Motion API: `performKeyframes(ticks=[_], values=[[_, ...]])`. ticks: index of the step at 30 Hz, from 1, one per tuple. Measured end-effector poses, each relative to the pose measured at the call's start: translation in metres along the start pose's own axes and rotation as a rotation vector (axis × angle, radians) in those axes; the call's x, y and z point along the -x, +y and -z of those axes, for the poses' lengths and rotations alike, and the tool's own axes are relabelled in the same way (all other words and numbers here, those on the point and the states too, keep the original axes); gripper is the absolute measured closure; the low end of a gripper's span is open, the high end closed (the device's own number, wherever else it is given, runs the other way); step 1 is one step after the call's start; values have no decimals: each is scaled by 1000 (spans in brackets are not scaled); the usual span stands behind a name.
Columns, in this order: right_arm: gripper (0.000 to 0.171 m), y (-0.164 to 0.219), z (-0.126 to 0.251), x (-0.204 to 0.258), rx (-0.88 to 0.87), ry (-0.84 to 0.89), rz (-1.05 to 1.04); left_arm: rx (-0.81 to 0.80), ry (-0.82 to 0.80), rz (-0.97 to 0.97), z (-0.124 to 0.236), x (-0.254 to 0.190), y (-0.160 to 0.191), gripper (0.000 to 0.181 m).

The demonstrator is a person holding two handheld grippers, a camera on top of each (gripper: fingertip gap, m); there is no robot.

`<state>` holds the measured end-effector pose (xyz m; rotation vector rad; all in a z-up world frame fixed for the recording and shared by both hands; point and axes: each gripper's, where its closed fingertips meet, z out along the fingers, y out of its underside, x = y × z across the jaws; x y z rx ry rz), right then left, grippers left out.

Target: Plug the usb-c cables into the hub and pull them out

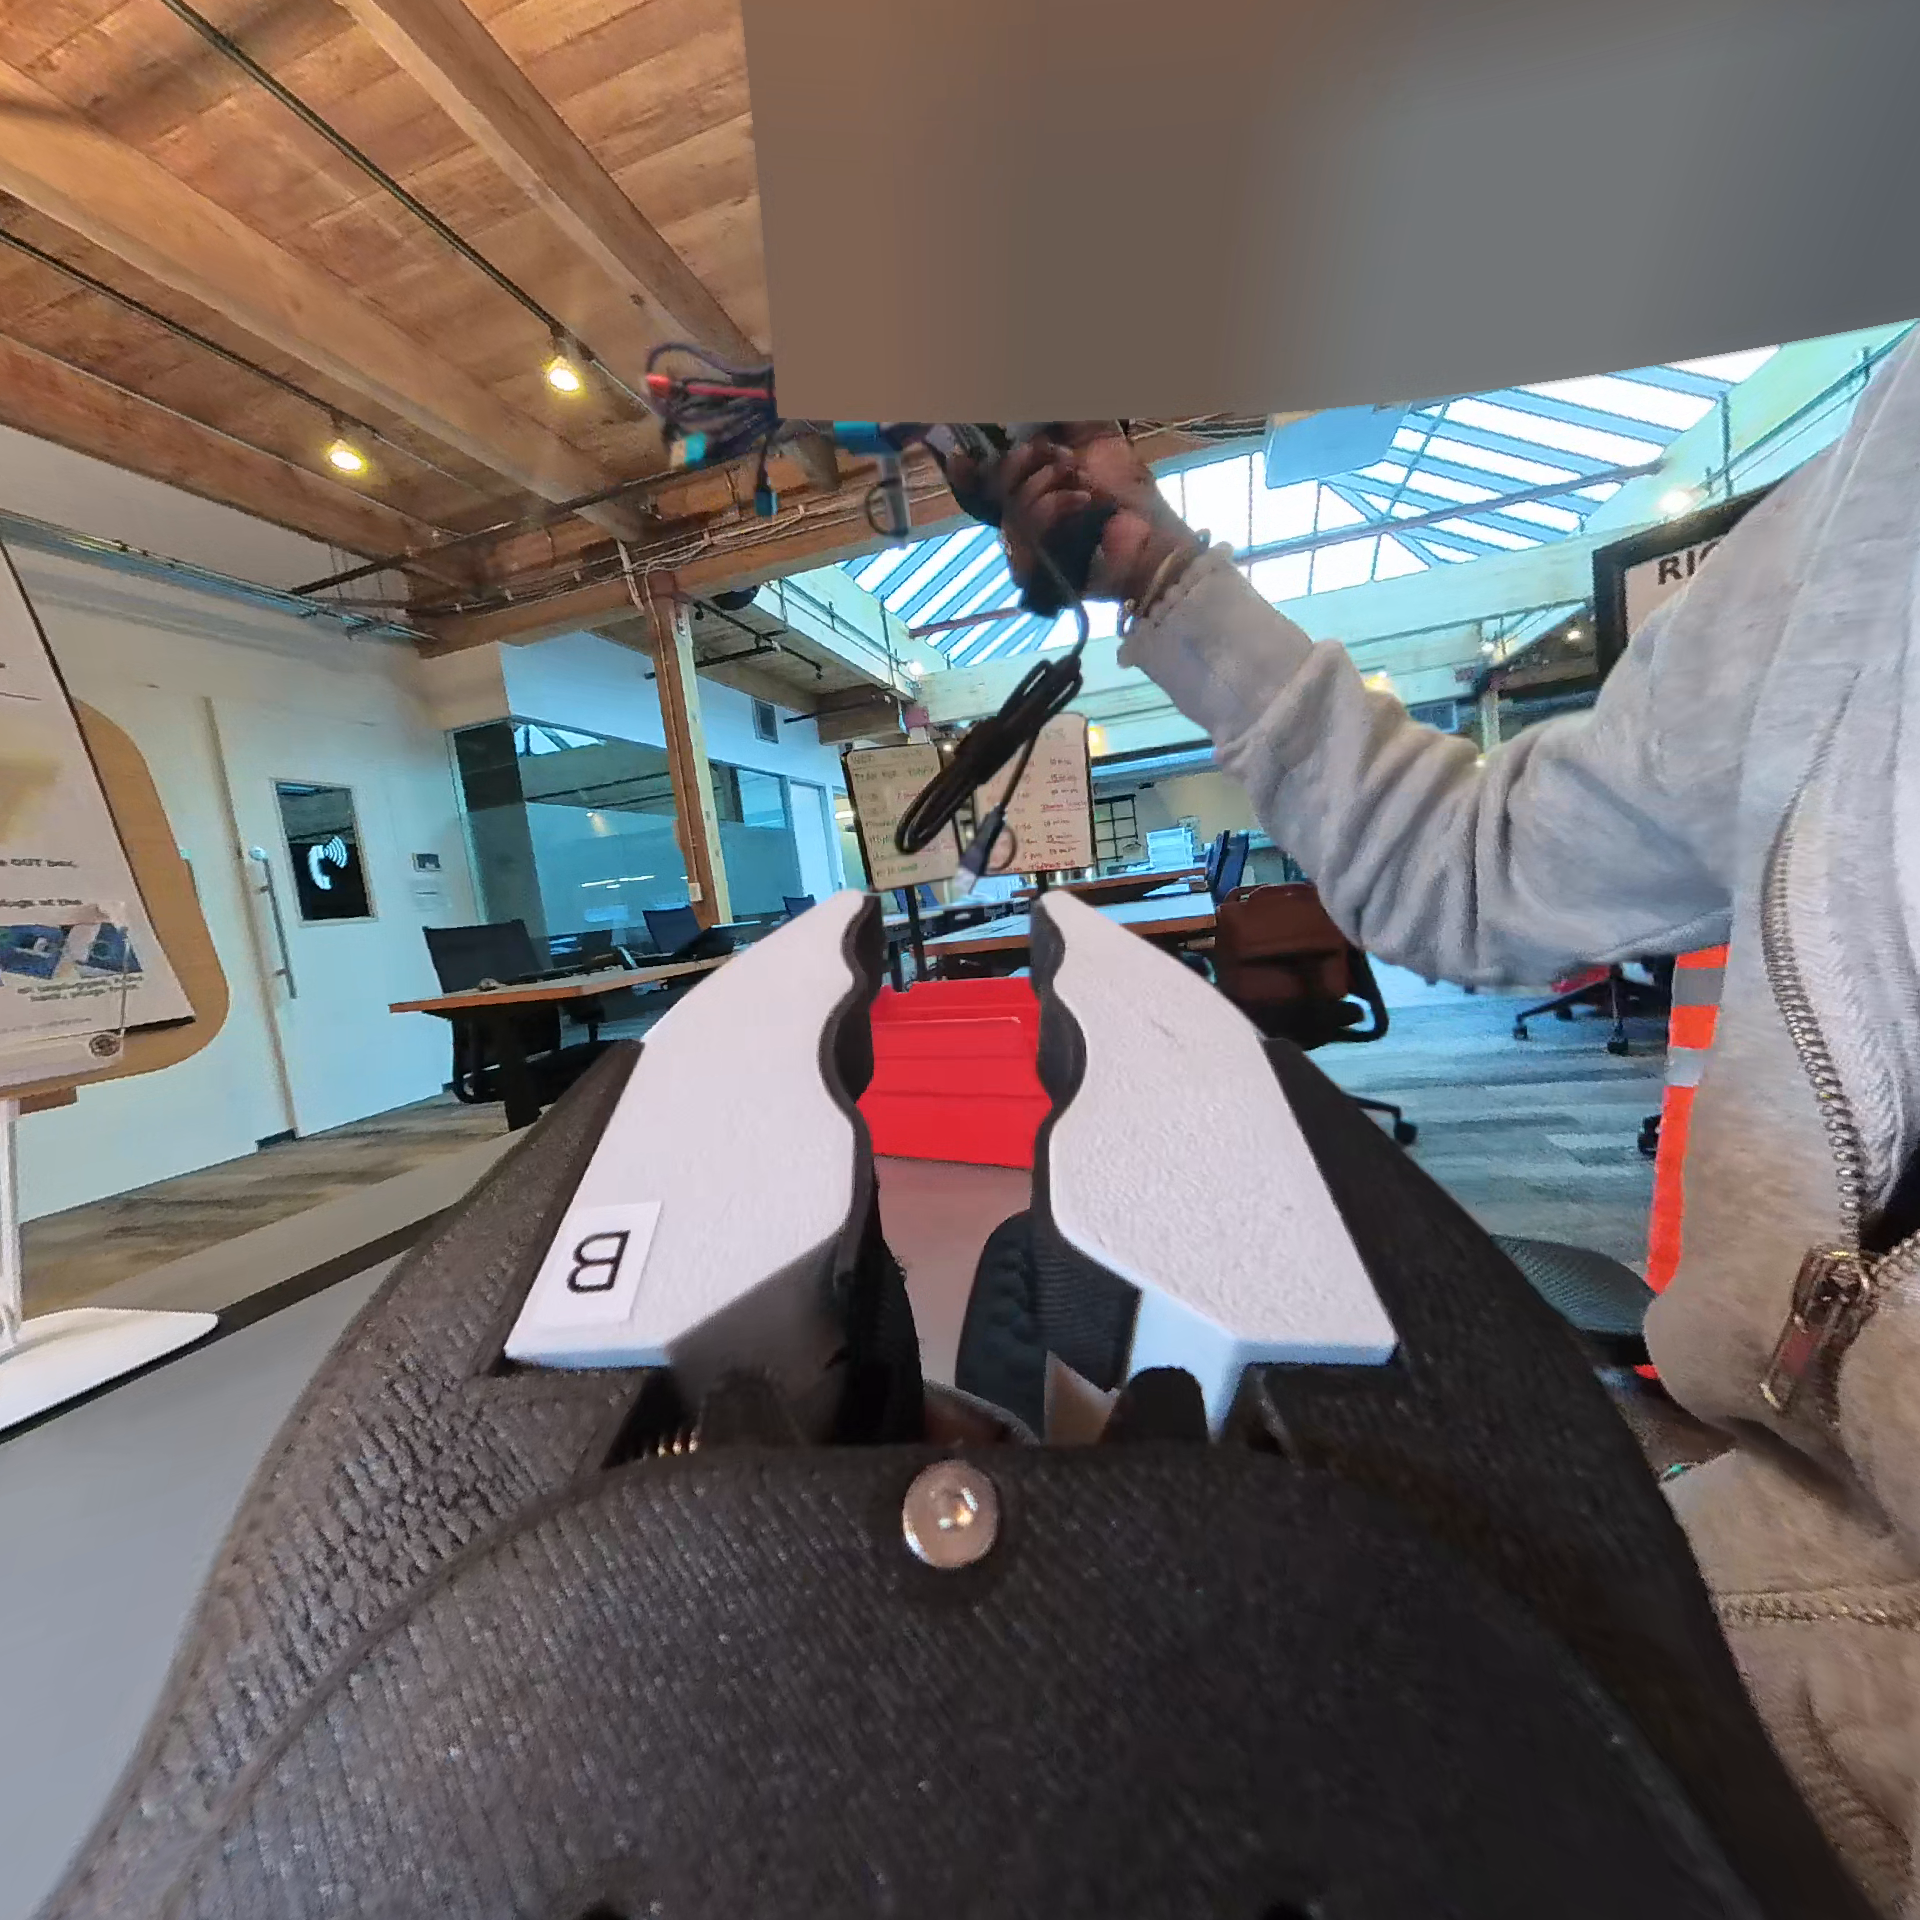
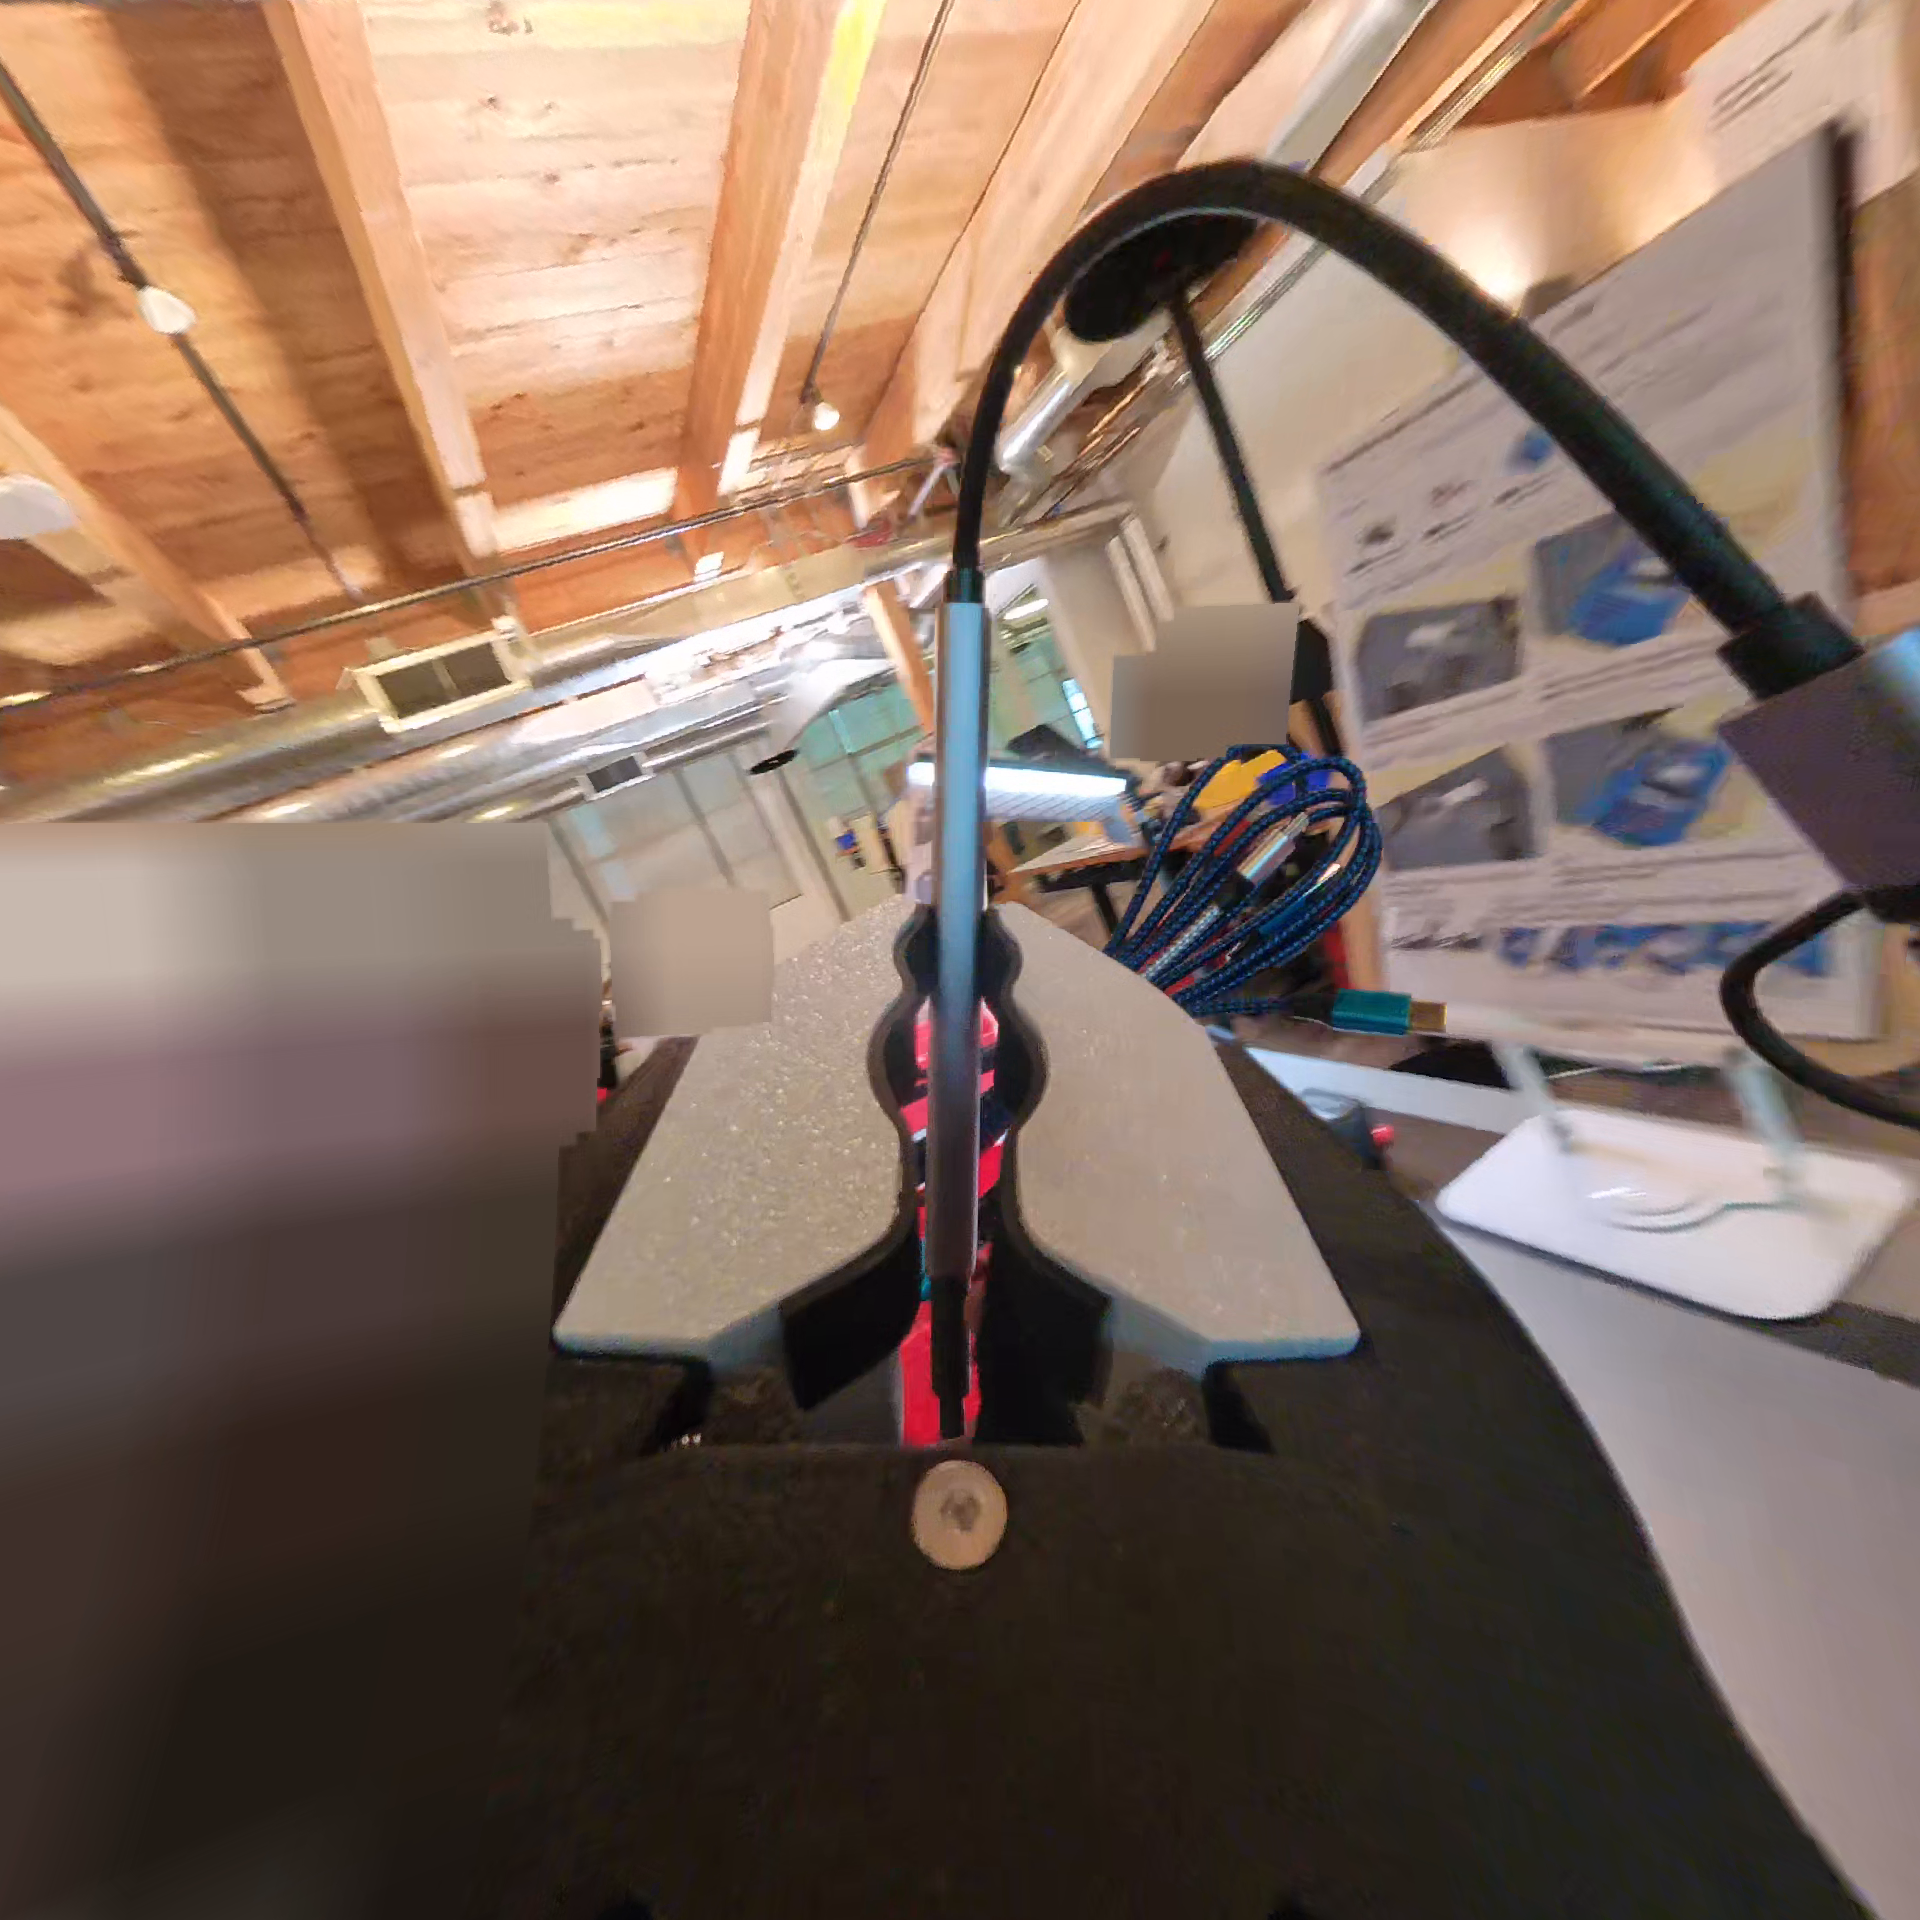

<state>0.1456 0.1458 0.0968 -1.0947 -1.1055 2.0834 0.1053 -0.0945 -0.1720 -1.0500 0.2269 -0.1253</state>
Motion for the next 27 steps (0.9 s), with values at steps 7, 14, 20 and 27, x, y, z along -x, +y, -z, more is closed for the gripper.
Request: performKeyframes(ticks=[7,14,20,27], values=[[163,-43,68,-80,1,166,178,56,-26,-55,-3,2,11,154],[162,1,135,-167,46,264,332,76,-44,-69,-3,5,15,154],[163,77,185,-239,180,530,358,86,-59,-72,-3,7,17,155],[160,148,230,-297,554,855,353,105,-62,-89,-4,7,21,155]])
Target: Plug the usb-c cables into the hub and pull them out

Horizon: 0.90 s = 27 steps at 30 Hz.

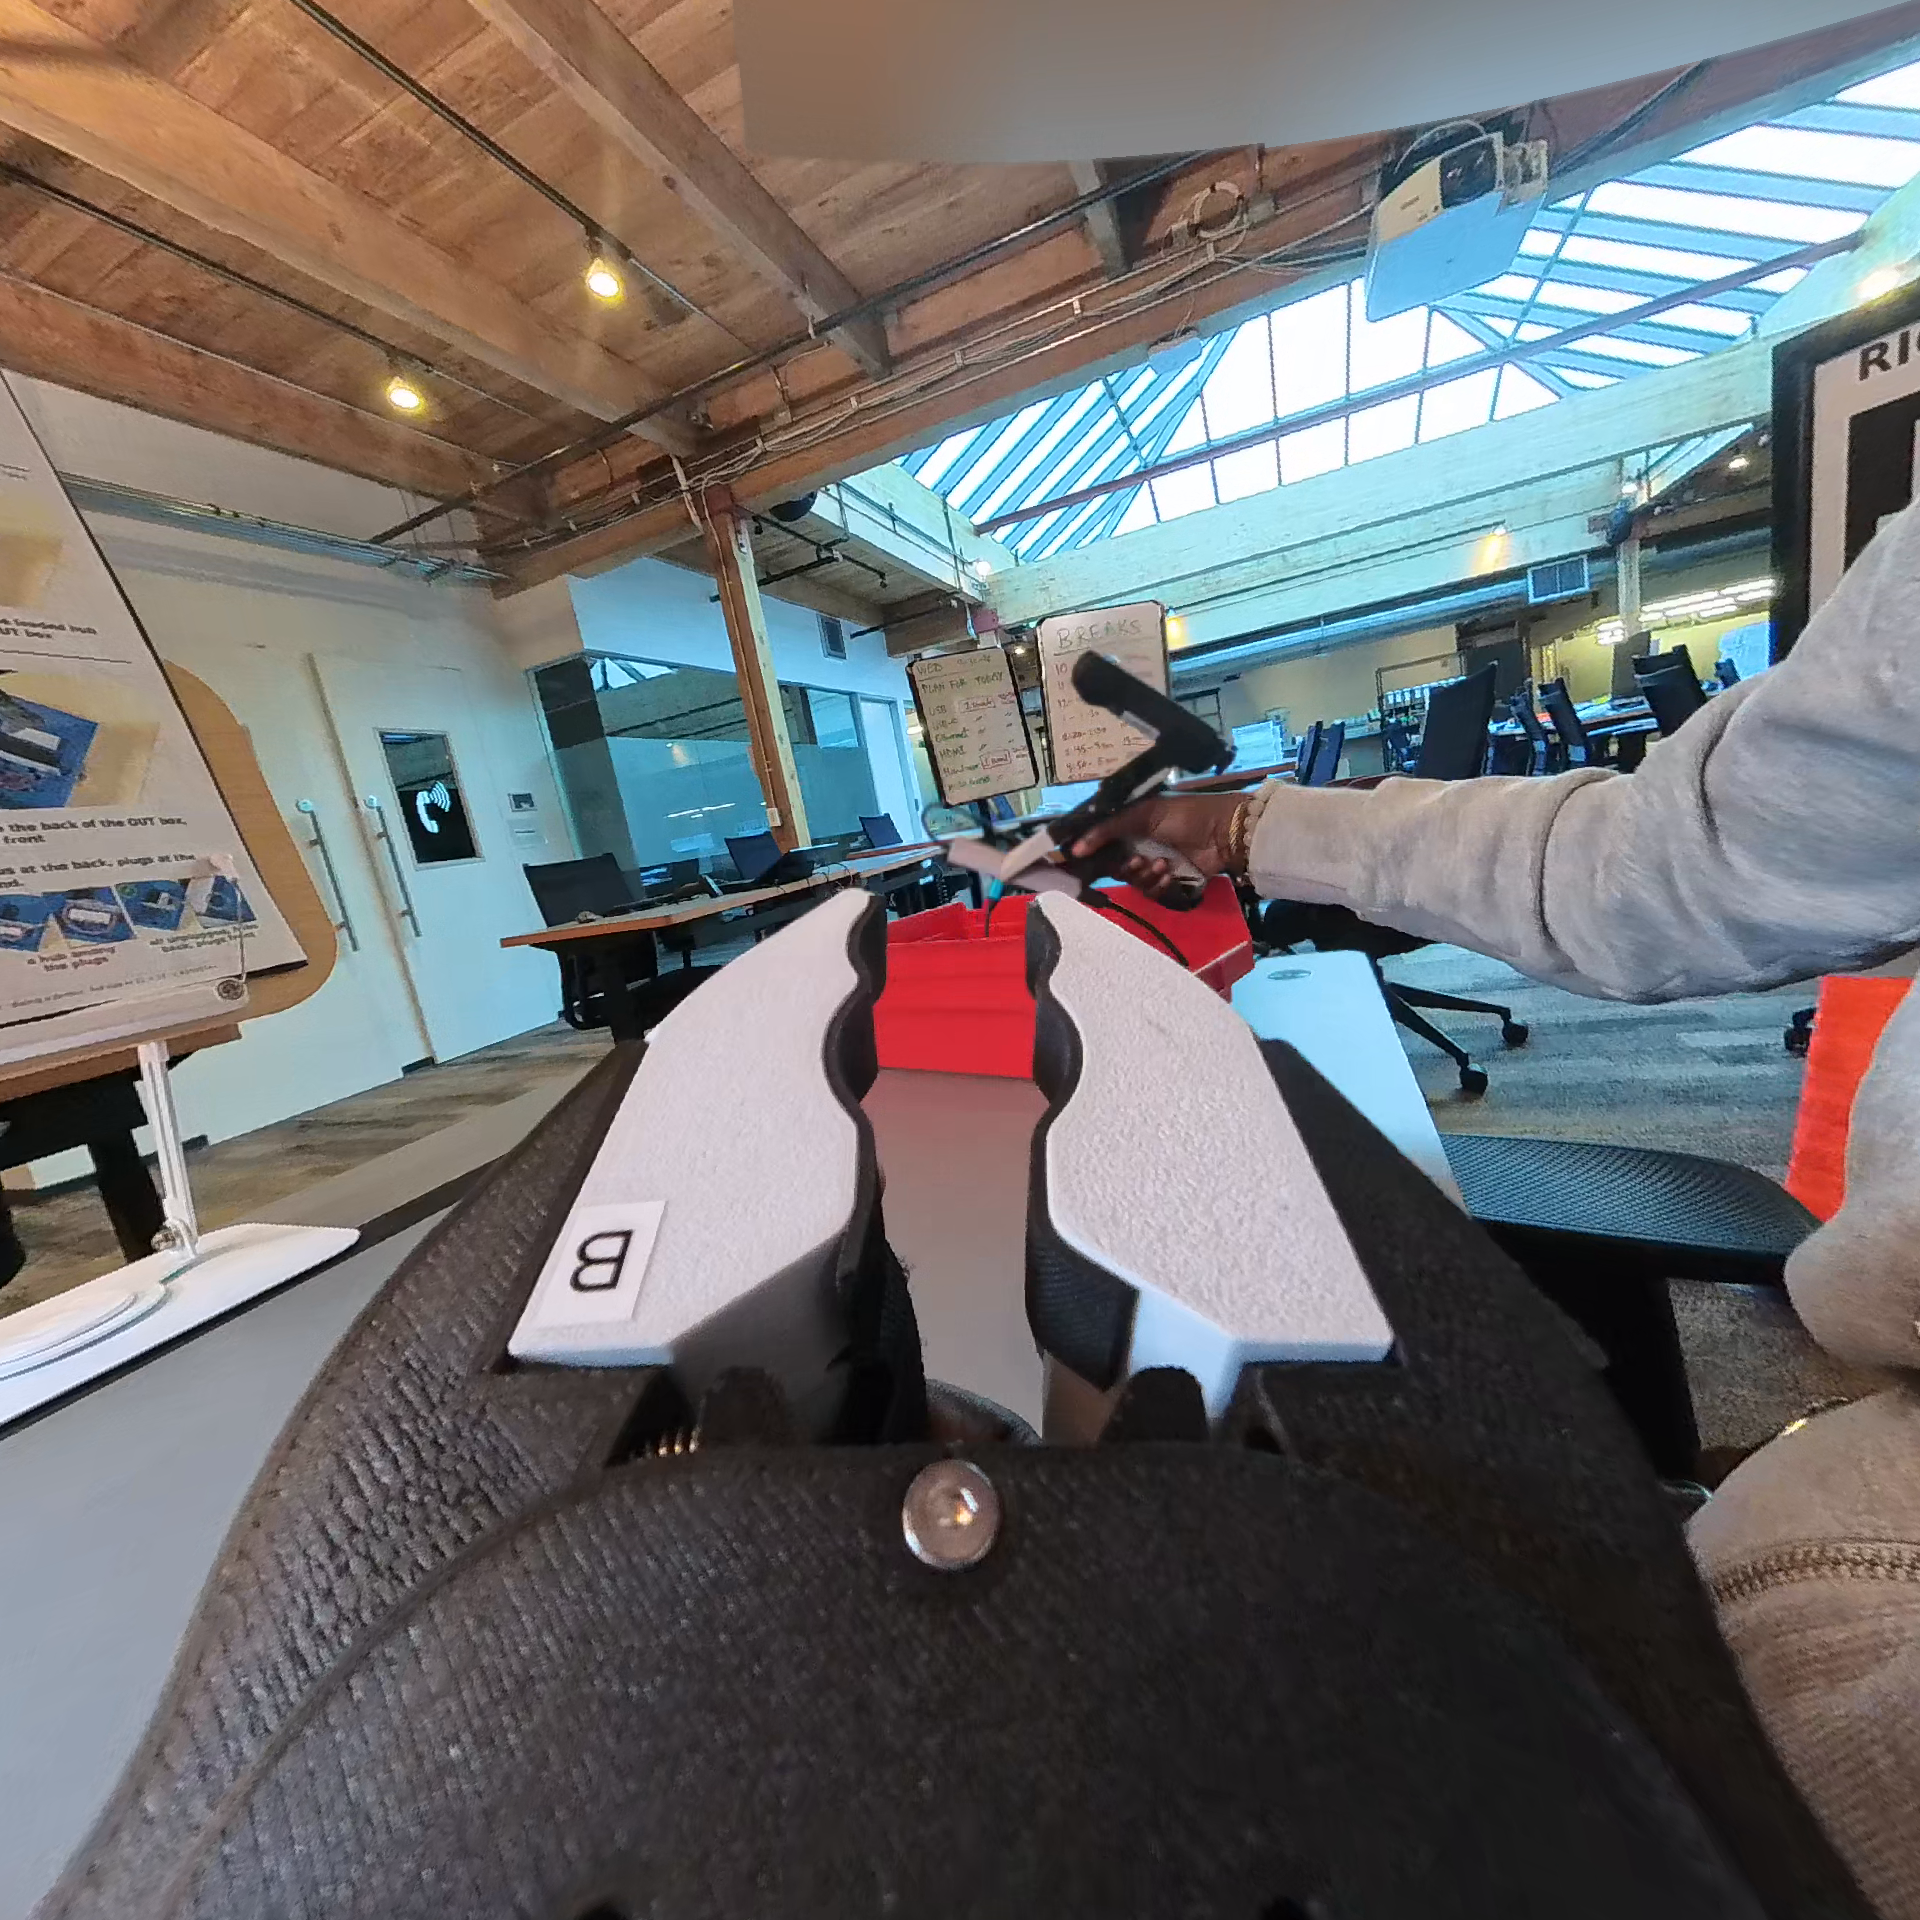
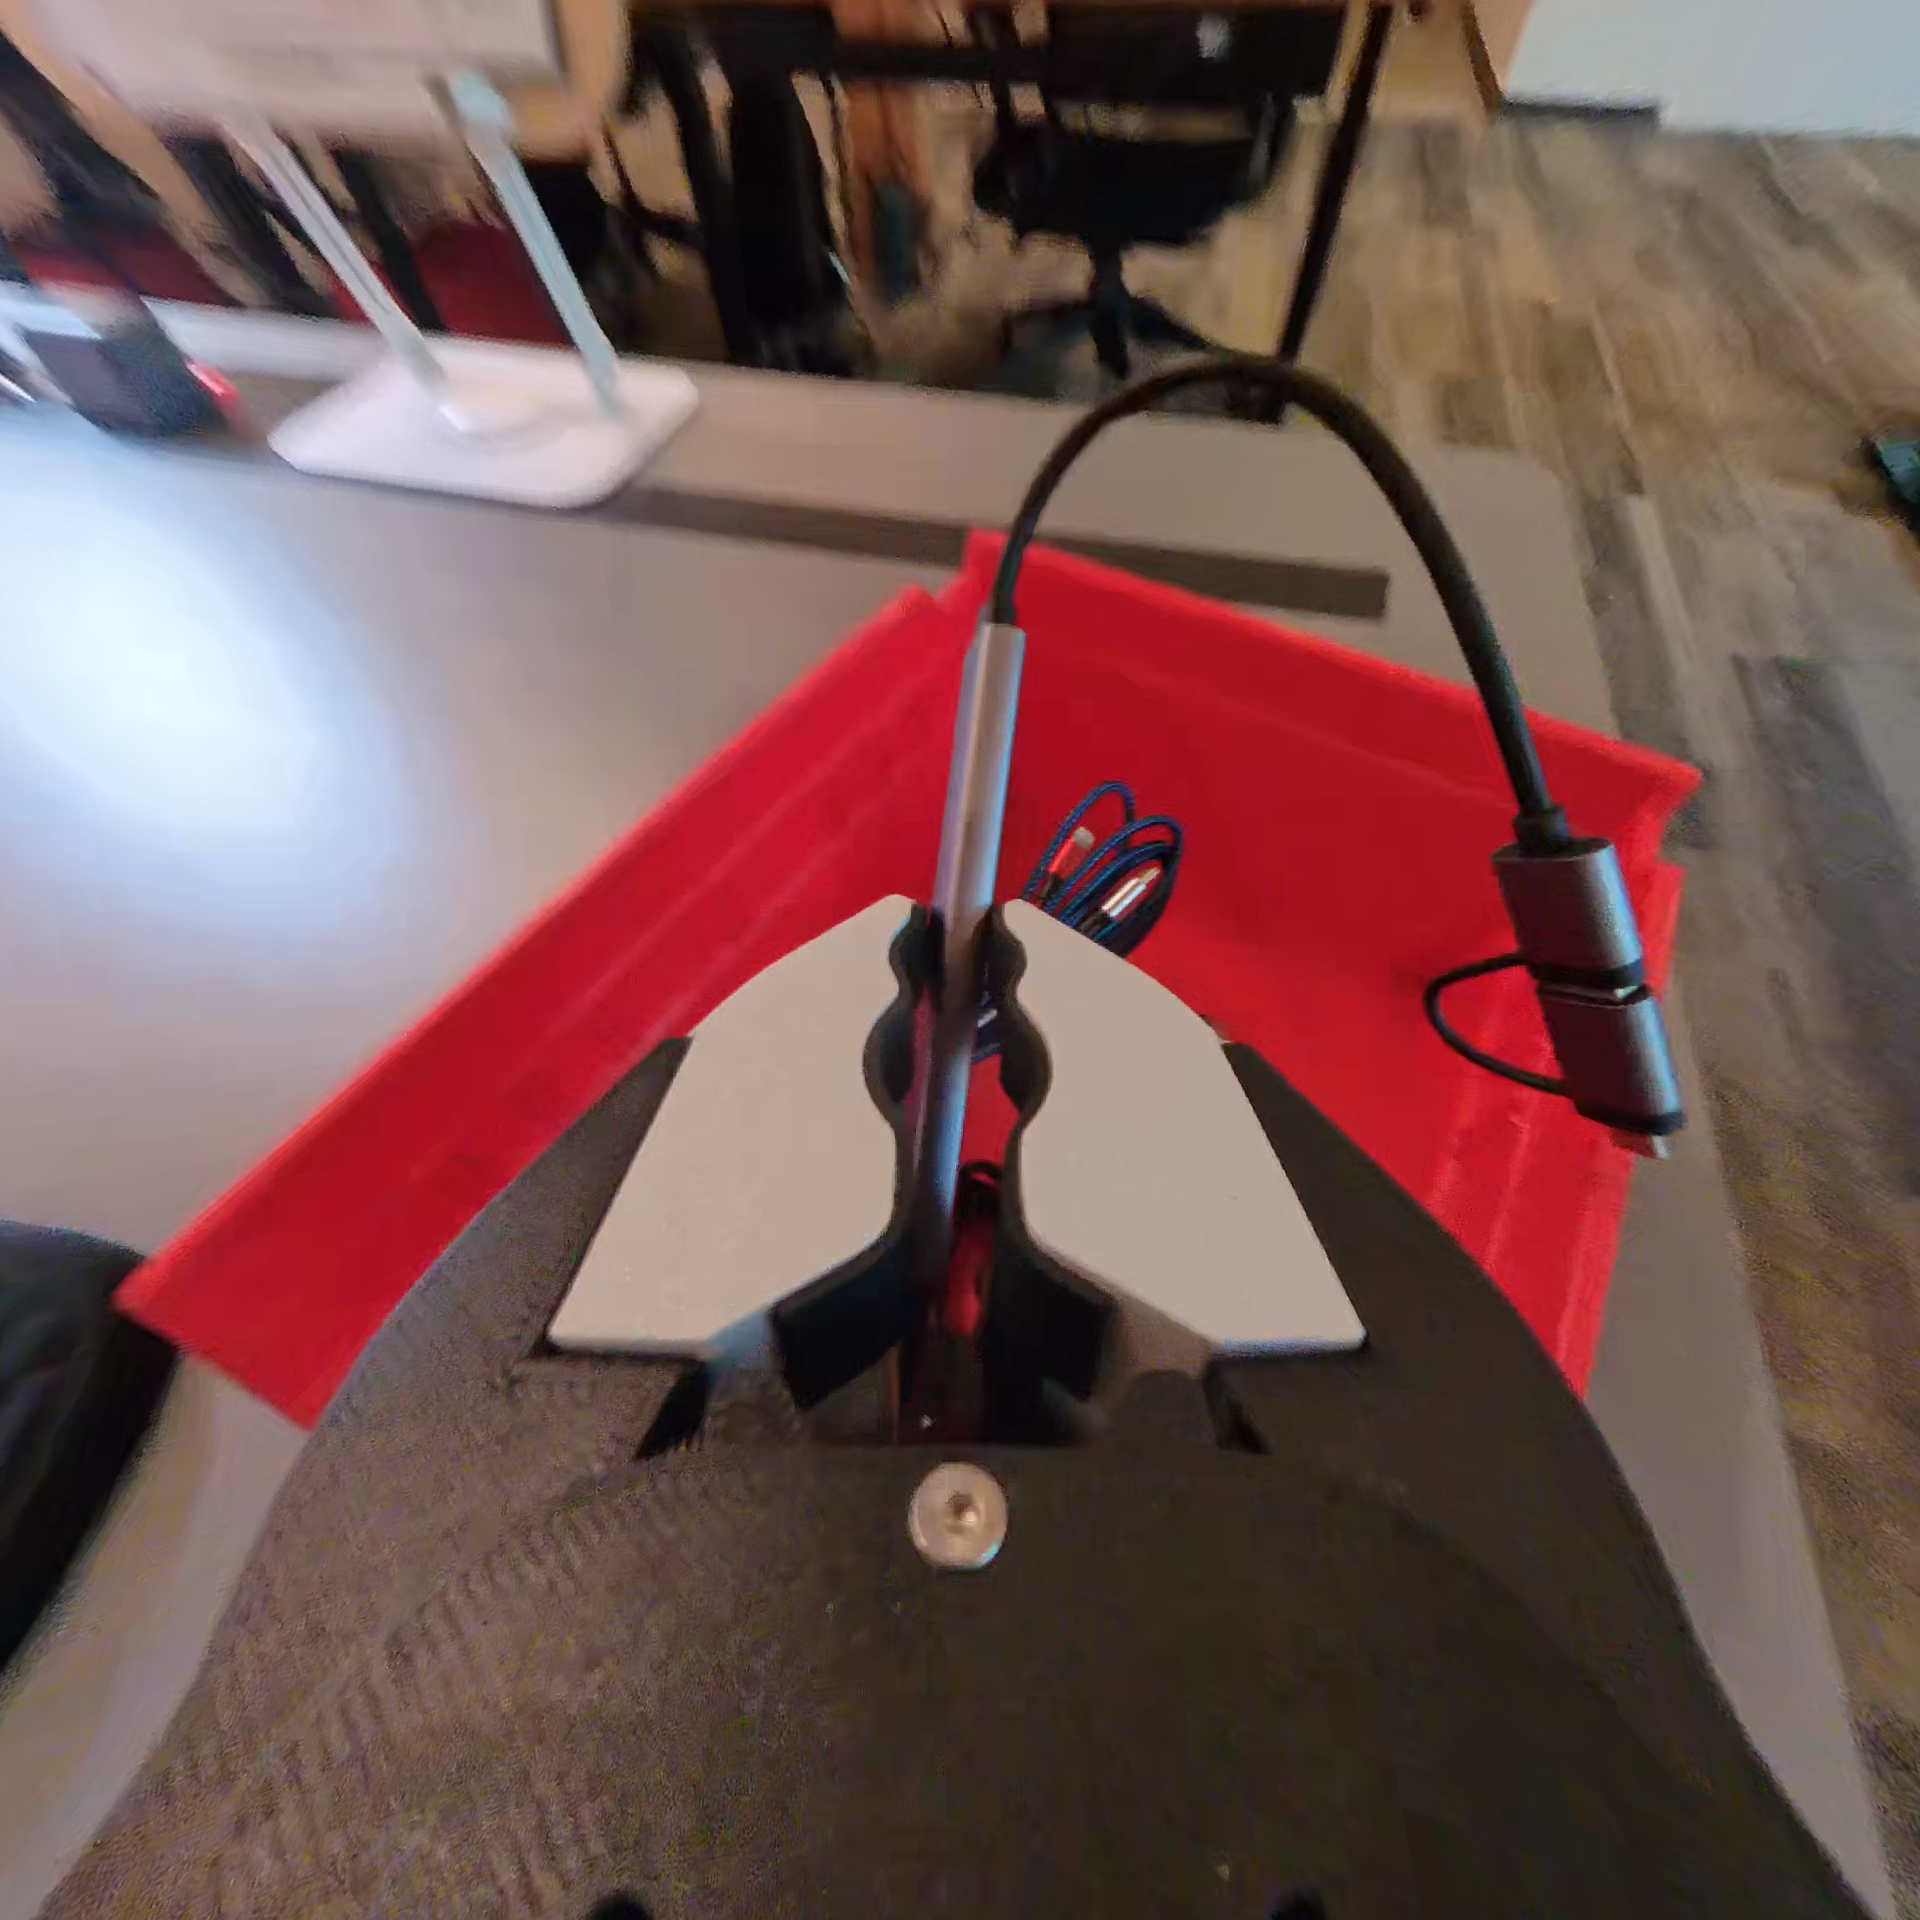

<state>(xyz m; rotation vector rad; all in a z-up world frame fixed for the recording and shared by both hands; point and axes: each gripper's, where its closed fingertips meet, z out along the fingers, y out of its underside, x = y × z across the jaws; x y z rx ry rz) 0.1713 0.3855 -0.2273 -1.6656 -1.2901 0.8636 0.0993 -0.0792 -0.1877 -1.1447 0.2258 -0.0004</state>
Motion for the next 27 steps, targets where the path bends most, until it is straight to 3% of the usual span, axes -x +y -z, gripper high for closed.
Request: performKeyframes(ticks=[3,7,12,18,22,25,27], values=[[159,10,-11,-10,102,95,43,1,0,-6,0,0,0,155],[154,-8,-11,4,87,49,-24,-2,-1,-5,0,0,-1,155],[155,-20,0,2,108,143,14,-6,3,-12,0,-2,-2,155],[170,44,-5,-35,415,378,63,-8,5,-19,0,-3,-3,155],[171,76,-29,-31,466,331,23,0,3,-20,0,-3,-1,155],[169,110,-35,-37,645,368,46,2,6,-21,-1,-3,-1,155],[170,111,-37,-40,664,399,98,1,8,-22,-1,-4,-1,155]])
